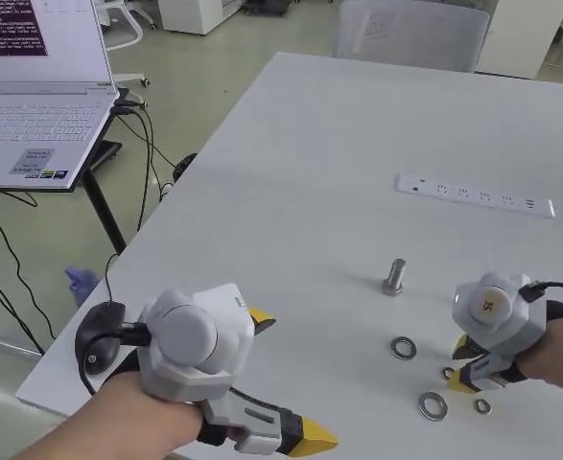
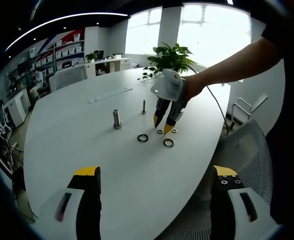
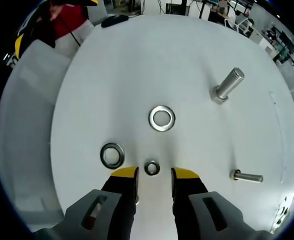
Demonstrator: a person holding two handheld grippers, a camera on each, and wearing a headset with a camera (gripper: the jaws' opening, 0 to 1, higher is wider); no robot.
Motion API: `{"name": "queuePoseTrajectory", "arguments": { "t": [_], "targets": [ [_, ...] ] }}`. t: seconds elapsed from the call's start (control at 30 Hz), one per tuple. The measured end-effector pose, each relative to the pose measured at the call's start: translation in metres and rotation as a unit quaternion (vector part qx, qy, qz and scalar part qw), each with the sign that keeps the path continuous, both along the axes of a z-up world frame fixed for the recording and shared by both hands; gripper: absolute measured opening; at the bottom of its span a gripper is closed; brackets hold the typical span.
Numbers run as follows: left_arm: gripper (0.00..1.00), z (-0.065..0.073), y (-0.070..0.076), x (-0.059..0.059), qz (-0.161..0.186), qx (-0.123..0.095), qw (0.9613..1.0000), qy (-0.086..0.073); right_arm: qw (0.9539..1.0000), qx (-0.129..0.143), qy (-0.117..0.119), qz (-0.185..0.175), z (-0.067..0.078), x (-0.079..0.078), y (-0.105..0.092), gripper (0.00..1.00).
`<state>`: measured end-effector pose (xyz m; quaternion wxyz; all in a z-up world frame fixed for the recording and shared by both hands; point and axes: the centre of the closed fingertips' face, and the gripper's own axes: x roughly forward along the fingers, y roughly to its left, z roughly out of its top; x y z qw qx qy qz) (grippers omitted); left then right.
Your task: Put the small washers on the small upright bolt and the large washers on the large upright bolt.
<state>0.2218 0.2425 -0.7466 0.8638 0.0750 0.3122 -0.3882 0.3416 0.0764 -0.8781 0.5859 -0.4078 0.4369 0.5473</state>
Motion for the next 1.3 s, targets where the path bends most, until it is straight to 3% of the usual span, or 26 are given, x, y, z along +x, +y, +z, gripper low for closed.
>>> {"name": "queuePoseTrajectory", "arguments": {
  "t": [0.63, 1.03, 1.3],
  "targets": [
    [0.9, 0.0, 0.001, -0.004, 0.004, -0.005, 1.0, -0.002, 0.9996, -0.021, -0.012, 0.012, -0.002, -0.005, -0.001, 0.15],
    [0.89, -0.002, 0.002, -0.009, 0.005, -0.003, 1.0, -0.001, 0.9988, -0.047, -0.008, 0.009, -0.003, -0.005, 0.0, 0.15],
    [0.88, -0.003, 0.002, -0.012, 0.004, -0.002, 1.0, 0.002, 0.9987, -0.05, -0.007, 0.004, -0.002, -0.005, -0.001, 0.15]
  ]
}}
